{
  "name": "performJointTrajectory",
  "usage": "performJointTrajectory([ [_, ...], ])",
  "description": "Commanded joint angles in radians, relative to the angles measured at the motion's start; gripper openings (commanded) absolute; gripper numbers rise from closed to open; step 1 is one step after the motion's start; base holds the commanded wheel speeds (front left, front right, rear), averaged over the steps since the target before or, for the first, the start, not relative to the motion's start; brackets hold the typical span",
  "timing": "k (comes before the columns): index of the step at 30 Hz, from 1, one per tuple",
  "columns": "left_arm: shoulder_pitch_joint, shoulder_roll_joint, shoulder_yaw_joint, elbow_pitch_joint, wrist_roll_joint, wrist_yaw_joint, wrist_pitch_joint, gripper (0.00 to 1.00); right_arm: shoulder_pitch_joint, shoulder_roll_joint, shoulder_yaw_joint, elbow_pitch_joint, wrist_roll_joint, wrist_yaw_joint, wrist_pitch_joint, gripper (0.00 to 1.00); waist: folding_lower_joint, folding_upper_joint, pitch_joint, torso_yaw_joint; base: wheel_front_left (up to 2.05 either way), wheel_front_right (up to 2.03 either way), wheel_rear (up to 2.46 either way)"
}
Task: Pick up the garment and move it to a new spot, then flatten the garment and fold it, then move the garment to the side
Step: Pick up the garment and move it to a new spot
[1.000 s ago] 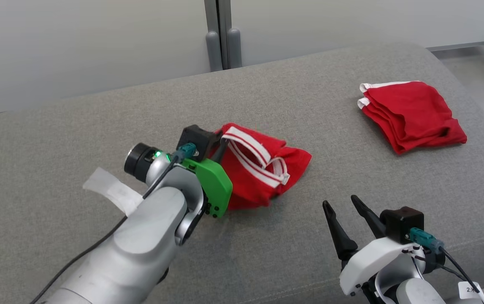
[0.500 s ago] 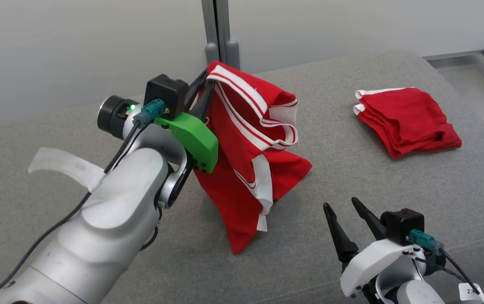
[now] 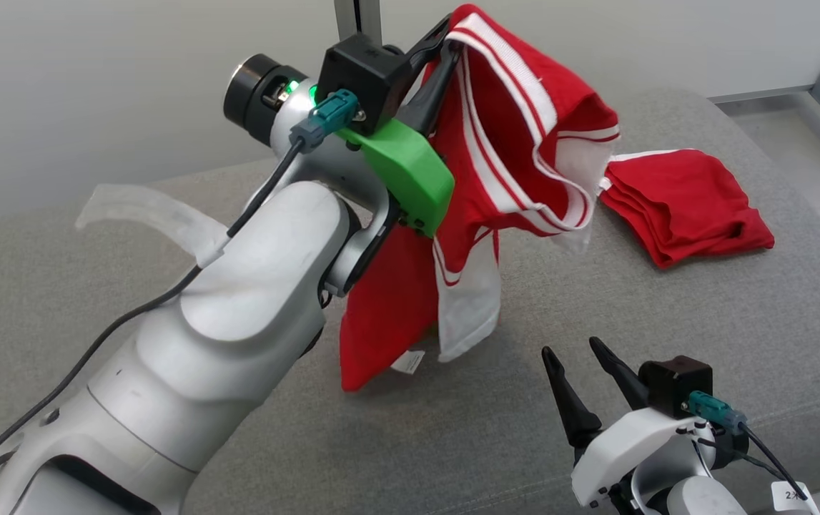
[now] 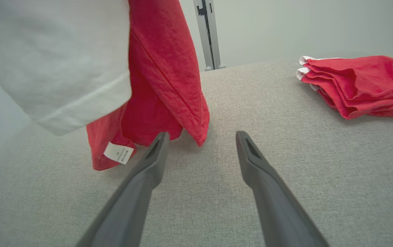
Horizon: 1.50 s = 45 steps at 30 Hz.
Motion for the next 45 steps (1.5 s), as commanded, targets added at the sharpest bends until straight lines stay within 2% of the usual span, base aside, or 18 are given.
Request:
performJointTrajectory([
  [1,-0.018,-0.008,0.007,-0.001,-0.009,-0.003,-0.008,0.0,-0.007,-0.003,0.002,0.003,0.01,-0.001,-0.006,1.0,0.0,-0.0001,0.0,-0.003,0.0,0.0,0.0],
  [7,-0.062,-0.045,0.021,0.013,-0.025,-0.002,-0.03,0.0,-0.004,-0.003,-0.002,0.008,0.01,-0.001,-0.013,1.0,0.0,-0.0001,0.004,-0.005,0.0,0.0,0.0],
  [14,-0.052,-0.056,0.039,0.082,-0.051,-0.007,-0.065,0.0,-0.011,-0.003,0.009,0.01,0.011,-0.001,-0.015,1.0,0.0,-0.0001,0.016,-0.009,0.0,0.0,0.0],
  [20,0.038,-0.01,0.032,0.208,-0.075,-0.026,-0.071,0.0,-0.015,-0.003,0.002,0.01,0.008,-0.001,-0.015,1.0,0.0,-0.0001,0.036,-0.009,0.0,0.0,0.0],
  [23,0.098,0.027,0.035,0.295,-0.089,-0.028,-0.081,0.0,-0.011,-0.003,-0.004,0.008,0.001,-0.001,-0.01,1.0,0.0,-0.0001,0.049,0.001,0.0,0.0,0.0],
  [33,0.19,0.093,0.046,0.463,-0.122,-0.038,-0.09,0.0,-0.008,-0.003,-0.009,-0.004,-0.009,-0.001,0.002,1.0,0.0,-0.0001,0.069,0.042,0.0,0.0,0.0],
  [40,0.208,0.112,0.038,0.568,-0.124,-0.052,-0.105,0.0,-0.013,-0.003,-0.007,-0.016,-0.016,-0.001,0.011,1.0,0.0,-0.0001,0.081,0.057,0.0,0.0,0.0],
  [45,0.192,0.126,0.029,0.644,-0.112,-0.05,-0.107,0.0,-0.018,-0.003,0.002,-0.022,-0.023,-0.001,0.019,1.0,0.0,-0.0001,0.09,0.043,0.0,0.0,0.0],
])
